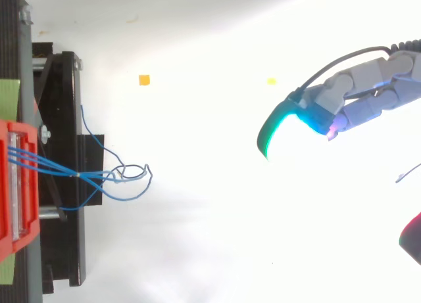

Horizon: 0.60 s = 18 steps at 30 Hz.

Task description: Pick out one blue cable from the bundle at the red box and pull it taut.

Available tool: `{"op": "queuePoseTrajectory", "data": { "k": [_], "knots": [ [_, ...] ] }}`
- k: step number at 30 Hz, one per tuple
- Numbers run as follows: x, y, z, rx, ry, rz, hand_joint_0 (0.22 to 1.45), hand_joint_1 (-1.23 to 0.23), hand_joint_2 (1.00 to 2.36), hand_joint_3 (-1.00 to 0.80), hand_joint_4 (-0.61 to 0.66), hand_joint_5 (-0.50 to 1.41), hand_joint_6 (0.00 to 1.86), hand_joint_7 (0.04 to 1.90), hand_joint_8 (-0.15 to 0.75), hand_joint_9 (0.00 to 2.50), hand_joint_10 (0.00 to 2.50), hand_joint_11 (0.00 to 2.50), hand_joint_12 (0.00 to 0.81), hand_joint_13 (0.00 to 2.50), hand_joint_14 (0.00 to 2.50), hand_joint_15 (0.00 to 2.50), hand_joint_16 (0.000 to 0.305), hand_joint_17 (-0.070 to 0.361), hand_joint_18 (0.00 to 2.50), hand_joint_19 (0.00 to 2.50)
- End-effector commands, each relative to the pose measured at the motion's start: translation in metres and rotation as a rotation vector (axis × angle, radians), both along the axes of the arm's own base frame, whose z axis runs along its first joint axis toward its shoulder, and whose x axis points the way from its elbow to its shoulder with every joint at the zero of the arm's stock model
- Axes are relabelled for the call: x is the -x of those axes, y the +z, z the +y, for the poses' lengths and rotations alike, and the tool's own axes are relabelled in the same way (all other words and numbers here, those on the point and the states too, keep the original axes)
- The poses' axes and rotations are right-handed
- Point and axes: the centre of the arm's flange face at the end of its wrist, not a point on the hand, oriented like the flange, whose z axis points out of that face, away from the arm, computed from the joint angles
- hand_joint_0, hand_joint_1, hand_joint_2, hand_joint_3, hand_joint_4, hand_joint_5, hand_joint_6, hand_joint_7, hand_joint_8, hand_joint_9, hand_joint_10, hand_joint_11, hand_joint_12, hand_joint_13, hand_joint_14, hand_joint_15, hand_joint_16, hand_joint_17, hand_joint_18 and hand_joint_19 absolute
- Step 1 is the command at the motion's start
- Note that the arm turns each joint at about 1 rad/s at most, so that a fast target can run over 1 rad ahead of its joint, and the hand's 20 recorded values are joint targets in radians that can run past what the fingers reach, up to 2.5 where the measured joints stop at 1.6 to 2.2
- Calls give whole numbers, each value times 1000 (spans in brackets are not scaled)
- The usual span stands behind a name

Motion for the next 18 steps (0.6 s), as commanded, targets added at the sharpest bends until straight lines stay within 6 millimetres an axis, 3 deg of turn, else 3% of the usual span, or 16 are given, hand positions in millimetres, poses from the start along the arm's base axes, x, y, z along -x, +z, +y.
{"op": "queuePoseTrajectory", "data": {
  "k": [1,10,18],
  "knots": [
    [0,0,0,0,0,0,450,-584,1000,-500,200,-210,501,649,237,608,8,195,353,315,7,173,54,121,141,369],
    [-6,-3,-7,1,-35,-30,493,-503,1000,-500,196,-209,501,648,237,656,9,230,343,392,9,214,51,114,204,409],
    [-41,-52,-7,26,-90,-73,517,-556,1000,-500,191,-207,501,652,233,661,9,231,337,409,9,225,48,107,206,412]
  ]
}}
